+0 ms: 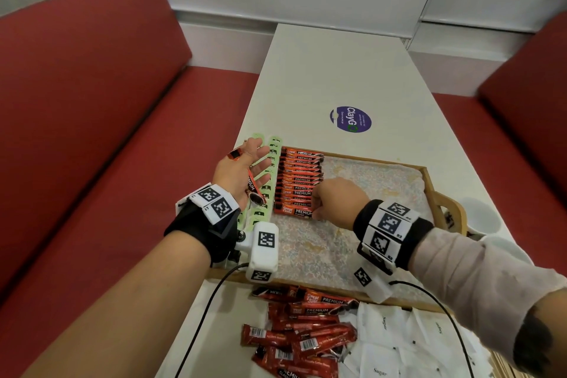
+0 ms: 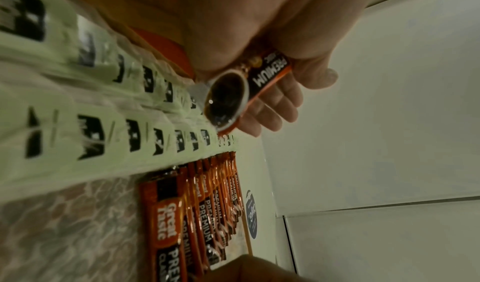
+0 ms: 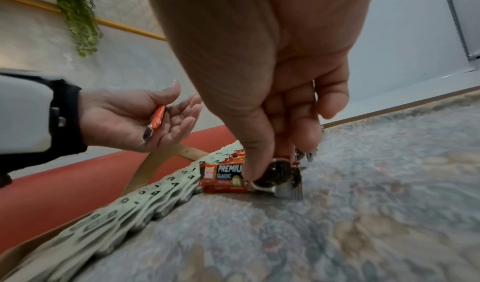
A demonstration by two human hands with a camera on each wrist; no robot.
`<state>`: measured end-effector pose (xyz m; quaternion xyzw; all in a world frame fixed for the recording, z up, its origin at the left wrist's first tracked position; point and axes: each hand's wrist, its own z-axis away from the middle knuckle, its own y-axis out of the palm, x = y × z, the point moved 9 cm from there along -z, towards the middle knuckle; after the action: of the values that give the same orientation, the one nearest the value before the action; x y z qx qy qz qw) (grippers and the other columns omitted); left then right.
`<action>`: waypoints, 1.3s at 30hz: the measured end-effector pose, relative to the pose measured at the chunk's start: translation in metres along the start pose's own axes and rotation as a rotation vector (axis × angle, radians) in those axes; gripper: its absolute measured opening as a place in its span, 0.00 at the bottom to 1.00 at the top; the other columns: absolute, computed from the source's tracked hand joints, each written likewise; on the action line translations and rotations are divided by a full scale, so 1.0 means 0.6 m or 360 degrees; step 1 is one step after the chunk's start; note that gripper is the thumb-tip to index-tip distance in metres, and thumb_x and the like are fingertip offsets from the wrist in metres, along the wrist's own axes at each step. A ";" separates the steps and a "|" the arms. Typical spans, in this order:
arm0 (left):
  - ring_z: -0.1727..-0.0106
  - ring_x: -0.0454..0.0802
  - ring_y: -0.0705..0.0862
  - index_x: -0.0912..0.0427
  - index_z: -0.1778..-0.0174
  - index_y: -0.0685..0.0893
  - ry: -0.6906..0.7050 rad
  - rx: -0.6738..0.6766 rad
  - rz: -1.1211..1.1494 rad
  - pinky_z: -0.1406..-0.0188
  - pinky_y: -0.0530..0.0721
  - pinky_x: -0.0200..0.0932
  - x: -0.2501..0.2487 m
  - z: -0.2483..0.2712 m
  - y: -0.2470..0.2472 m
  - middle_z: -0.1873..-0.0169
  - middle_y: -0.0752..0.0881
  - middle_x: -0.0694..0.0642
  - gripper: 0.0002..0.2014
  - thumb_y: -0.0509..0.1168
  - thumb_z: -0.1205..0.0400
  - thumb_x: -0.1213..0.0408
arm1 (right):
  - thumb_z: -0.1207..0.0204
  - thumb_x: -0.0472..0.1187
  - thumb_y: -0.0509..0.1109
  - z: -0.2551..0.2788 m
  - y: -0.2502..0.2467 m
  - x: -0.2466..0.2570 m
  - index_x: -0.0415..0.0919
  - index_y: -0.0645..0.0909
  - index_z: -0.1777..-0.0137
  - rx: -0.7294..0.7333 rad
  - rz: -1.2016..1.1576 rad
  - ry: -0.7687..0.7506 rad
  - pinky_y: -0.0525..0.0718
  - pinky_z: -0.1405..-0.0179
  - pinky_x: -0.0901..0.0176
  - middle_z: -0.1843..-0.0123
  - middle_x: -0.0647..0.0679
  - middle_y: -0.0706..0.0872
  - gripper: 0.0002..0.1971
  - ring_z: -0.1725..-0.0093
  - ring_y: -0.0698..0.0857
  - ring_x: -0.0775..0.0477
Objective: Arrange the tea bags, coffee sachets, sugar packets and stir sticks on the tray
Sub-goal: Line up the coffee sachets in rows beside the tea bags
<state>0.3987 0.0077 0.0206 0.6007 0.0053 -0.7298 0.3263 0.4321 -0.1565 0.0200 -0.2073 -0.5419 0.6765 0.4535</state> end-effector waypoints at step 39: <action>0.84 0.48 0.72 0.61 0.64 0.74 -0.0804 0.0367 -0.0674 0.78 0.69 0.36 0.128 0.045 0.052 0.74 0.81 0.56 0.19 0.67 0.20 0.49 | 0.27 0.41 0.70 0.018 0.002 -0.020 0.45 0.75 0.57 -0.0033 -0.0042 0.0130 0.74 0.62 0.59 0.60 0.48 0.82 0.06 0.60 0.80 0.45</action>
<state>0.3849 -0.0635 -0.0273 0.4195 -0.0336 -0.9028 0.0889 0.4296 -0.1722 0.0201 -0.2323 -0.5326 0.6557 0.4821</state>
